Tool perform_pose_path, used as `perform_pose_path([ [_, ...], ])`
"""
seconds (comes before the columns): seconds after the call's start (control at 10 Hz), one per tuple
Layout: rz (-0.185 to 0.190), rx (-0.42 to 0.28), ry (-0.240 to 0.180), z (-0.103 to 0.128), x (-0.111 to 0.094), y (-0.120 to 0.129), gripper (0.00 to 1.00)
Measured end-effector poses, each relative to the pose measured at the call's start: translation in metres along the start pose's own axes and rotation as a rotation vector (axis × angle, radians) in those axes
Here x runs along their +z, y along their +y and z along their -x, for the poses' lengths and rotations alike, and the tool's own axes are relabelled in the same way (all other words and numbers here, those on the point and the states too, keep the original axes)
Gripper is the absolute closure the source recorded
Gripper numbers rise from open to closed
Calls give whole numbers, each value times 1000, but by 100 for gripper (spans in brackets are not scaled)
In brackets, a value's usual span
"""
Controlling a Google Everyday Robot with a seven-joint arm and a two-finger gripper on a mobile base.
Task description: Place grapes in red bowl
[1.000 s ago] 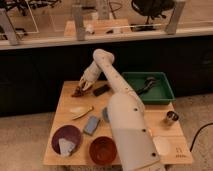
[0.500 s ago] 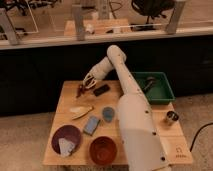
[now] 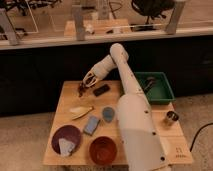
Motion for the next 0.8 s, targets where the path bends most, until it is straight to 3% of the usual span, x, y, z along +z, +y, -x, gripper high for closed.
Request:
perform_pose_path([
  [0.4,4,-1,3,1,1,1,100],
  [0.8,17,-29,30,34,8,5,100],
])
